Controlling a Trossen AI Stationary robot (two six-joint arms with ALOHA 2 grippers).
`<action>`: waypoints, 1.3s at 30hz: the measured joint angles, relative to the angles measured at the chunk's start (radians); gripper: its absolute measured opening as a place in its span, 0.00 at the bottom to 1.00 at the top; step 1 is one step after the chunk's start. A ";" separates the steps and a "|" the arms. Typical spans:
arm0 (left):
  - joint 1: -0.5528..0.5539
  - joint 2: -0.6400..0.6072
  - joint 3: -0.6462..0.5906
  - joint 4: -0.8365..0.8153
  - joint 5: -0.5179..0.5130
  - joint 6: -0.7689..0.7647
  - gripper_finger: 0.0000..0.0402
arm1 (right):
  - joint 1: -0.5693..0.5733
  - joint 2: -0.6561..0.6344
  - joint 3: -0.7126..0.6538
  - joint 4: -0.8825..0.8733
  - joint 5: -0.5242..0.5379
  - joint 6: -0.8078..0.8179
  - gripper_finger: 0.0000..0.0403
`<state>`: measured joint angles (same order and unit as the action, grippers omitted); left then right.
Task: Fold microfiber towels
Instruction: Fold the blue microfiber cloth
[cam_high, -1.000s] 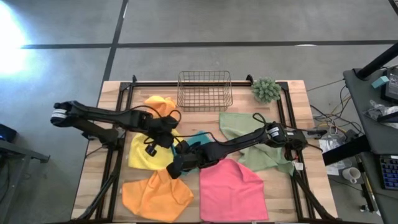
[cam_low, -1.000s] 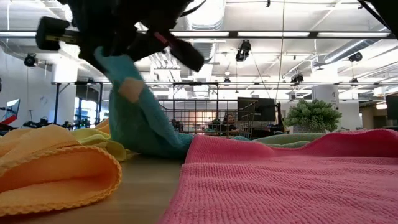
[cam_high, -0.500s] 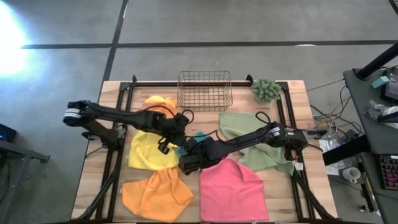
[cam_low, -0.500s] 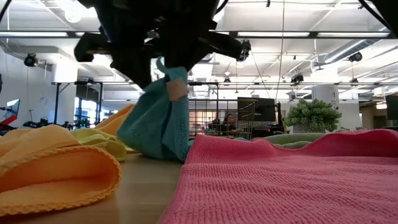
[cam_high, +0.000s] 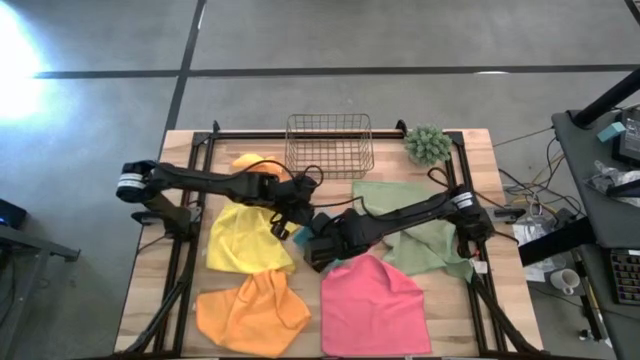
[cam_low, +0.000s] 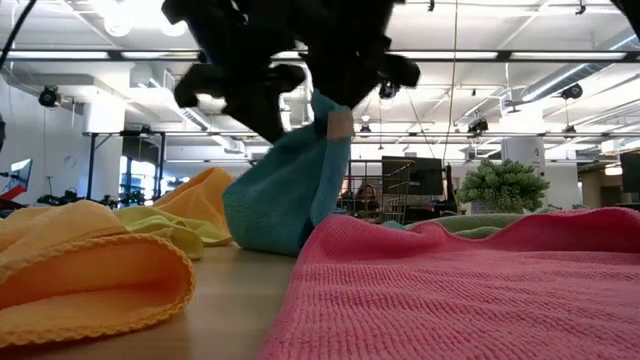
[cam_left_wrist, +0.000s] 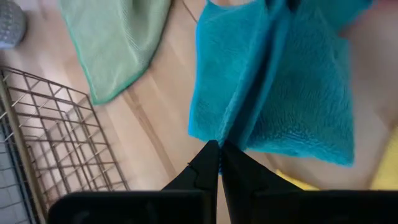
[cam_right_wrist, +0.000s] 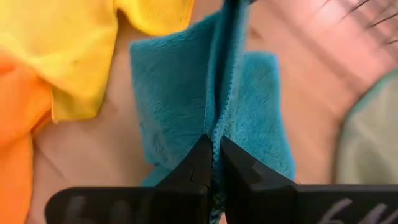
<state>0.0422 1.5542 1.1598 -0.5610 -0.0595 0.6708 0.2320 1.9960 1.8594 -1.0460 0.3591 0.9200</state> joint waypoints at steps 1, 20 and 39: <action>0.005 0.014 0.006 0.001 0.001 0.000 0.00 | -0.002 -0.017 -0.046 0.039 -0.014 -0.002 0.02; 0.064 0.134 0.042 0.082 -0.001 -0.010 0.00 | -0.111 -0.298 -0.737 0.710 -0.147 -0.099 0.02; 0.071 0.132 0.041 0.077 -0.083 -0.110 0.26 | -0.191 -0.352 -0.799 0.786 -0.213 -0.257 0.28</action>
<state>0.1133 1.6863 1.2007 -0.4835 -0.1424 0.5605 0.0412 1.6440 1.0607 -0.2603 0.1458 0.6628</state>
